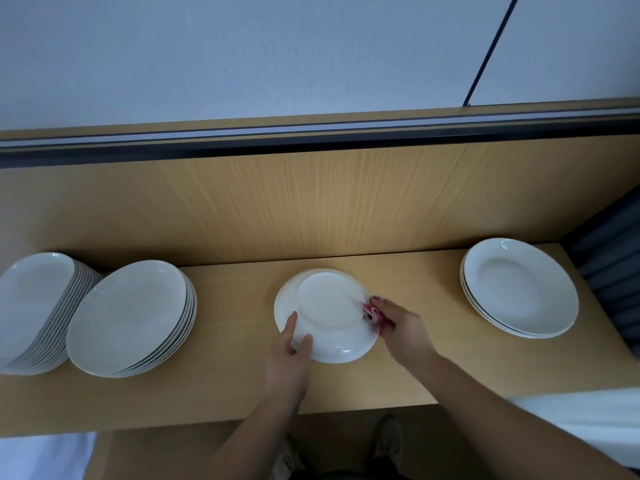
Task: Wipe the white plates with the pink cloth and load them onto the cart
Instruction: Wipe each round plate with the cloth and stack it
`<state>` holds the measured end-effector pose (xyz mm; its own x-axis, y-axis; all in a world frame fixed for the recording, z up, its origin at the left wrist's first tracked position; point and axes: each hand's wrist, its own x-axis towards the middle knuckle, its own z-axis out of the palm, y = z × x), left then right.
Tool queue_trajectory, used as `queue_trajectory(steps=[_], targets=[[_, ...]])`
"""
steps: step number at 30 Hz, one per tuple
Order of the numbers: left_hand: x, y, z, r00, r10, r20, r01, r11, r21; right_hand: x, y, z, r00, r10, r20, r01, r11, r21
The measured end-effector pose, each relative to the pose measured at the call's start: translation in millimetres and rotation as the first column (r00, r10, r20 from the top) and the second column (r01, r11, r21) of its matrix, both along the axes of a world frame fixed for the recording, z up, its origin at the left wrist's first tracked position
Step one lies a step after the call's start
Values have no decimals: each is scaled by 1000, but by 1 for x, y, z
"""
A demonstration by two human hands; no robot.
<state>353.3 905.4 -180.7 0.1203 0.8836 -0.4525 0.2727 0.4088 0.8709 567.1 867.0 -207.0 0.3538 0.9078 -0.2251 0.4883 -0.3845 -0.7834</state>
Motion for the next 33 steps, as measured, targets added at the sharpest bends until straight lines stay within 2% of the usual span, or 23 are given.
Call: queue_trajectory(steps=[4, 8, 11, 13, 17, 20, 22, 26, 33], targets=[[2, 8, 2, 999, 31, 21, -30, 999, -43, 8, 19, 1, 997, 67, 43, -66, 997, -28], [9, 4, 3, 998, 50, 47, -48, 998, -41, -9, 14, 2, 996, -85, 19, 85, 996, 9], [14, 0, 2, 995, 76, 58, -75, 997, -30, -27, -3, 4, 991, -120, 61, 119, 993, 21], [15, 0, 2, 995, 70, 68, -69, 997, -19, -38, -18, 7, 994, -98, 43, 97, 995, 14], [17, -1, 0, 999, 46, 29, -46, 999, 25, -50, -42, 5, 974, 89, 210, -91, 996, 2], [16, 5, 3, 997, 69, 31, -71, 994, 84, -40, -43, 17, 966, 192, 175, -200, 979, 29], [15, 12, 5, 990, 128, 63, -130, 991, 36, -24, -36, 24, 970, 191, 153, -203, 977, 63], [17, 23, 15, 975, 195, 106, -182, 976, -118, 3, -14, 35, 953, 164, 255, -200, 973, 120], [29, 21, 39, 964, 211, 159, -197, 976, -98, 19, 13, 56, 934, 209, 290, -267, 947, 178]])
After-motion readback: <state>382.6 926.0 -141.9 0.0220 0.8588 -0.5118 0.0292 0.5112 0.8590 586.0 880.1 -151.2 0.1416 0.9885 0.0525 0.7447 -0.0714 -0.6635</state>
